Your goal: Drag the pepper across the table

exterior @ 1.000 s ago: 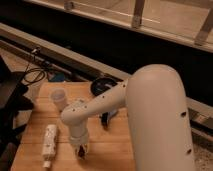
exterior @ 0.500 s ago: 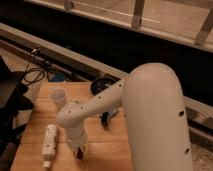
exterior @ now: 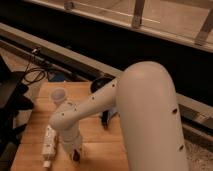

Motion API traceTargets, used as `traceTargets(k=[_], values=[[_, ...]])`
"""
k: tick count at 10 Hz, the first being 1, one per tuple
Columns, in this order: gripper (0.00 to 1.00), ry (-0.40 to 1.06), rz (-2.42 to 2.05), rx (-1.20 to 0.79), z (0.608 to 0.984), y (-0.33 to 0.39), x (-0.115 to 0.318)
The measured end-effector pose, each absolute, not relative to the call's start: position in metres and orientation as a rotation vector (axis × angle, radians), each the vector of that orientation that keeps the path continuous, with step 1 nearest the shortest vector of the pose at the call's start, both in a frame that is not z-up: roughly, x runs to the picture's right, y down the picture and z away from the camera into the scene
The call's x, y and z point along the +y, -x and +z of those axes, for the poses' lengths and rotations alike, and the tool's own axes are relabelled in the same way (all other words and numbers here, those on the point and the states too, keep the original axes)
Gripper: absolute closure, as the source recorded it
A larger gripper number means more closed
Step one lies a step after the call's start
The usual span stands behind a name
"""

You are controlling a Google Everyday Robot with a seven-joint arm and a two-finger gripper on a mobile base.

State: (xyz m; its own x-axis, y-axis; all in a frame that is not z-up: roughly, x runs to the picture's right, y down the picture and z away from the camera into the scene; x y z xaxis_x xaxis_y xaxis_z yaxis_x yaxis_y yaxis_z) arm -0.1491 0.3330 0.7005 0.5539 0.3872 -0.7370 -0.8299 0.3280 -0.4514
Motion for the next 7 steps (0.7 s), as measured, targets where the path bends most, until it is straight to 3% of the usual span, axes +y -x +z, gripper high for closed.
traceTargets(k=[7], values=[[0.93,0.908,0.762,0.567,0.684,0.167,0.346]])
